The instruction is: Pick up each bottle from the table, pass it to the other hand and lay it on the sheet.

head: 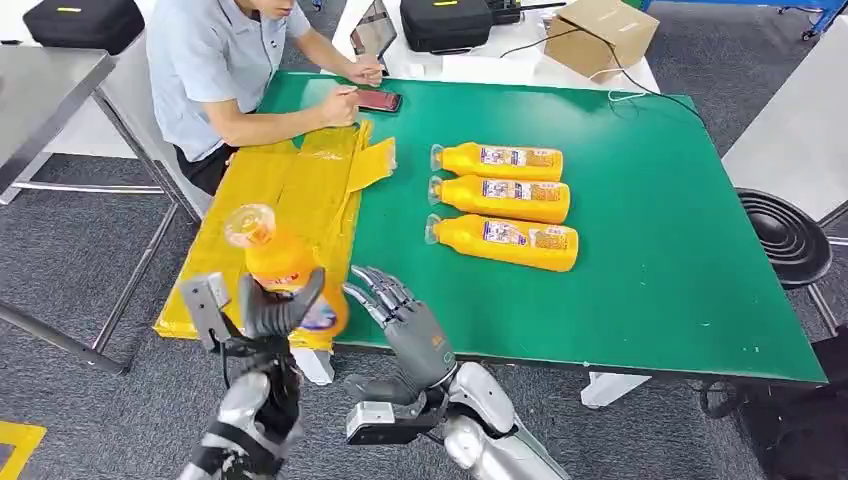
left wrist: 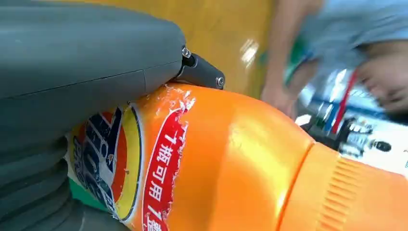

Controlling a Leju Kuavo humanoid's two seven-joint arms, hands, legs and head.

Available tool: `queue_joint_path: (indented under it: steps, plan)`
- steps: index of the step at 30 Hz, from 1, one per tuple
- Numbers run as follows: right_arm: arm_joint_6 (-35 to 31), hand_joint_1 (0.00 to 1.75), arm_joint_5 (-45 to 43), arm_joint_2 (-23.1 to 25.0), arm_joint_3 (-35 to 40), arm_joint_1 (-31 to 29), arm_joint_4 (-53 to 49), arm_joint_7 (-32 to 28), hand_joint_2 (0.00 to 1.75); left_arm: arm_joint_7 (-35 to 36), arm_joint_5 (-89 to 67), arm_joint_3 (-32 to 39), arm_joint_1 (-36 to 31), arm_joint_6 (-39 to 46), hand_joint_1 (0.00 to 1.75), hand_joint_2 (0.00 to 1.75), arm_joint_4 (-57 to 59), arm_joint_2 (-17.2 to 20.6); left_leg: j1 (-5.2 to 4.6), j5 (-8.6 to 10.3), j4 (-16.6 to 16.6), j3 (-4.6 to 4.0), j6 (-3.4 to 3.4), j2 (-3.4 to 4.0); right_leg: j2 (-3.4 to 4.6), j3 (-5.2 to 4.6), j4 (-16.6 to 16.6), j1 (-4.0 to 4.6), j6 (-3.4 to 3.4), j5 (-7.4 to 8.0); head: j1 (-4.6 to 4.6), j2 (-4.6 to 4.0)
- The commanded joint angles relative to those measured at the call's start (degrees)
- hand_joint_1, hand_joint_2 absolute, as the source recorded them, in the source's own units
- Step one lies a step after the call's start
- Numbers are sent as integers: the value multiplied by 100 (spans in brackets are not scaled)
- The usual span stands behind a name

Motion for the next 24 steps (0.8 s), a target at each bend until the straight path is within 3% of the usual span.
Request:
queue_joint_path:
  steps: [1,4,7,11,15,24]
  plan:
    - [-80,0,-1,-244,41,216,-604,103,0,574,-2359,119,-1776,-4,175,175,2289,1011,3,6,-6,11,-9,-6,-14,13,-3,4,-8,-2,0,0]
    - [49,0,-122,-156,-131,268,-706,-35,0,1304,-4111,-385,-2625,-146,175,175,3378,1224,10,8,0,13,-13,-25,-31,21,3,9,-12,-8,0,0]
    - [232,0,-246,-123,-169,277,-739,-134,0,1336,-4531,-354,-2854,-306,175,175,3821,1196,6,10,-1,8,-10,-13,-15,11,3,3,-6,-3,0,0]
    - [714,0,-384,-152,0,313,-874,-307,0,1832,-5807,-849,-3246,-721,175,175,4786,1341,10,4,-1,18,-11,1,-10,21,3,6,-9,-4,2,0]
    - [1004,0,-597,-89,110,386,-822,-442,0,2189,-6077,-853,-3405,-1742,175,175,5352,1462,10,0,-3,27,-14,12,0,27,2,6,-12,-6,2,0]
    - [1181,0,-746,-7,330,402,-555,-582,0,2125,-6035,-691,-3292,-2208,175,175,5472,1448,4,4,-11,29,-13,25,13,22,-2,3,-10,3,0,0]
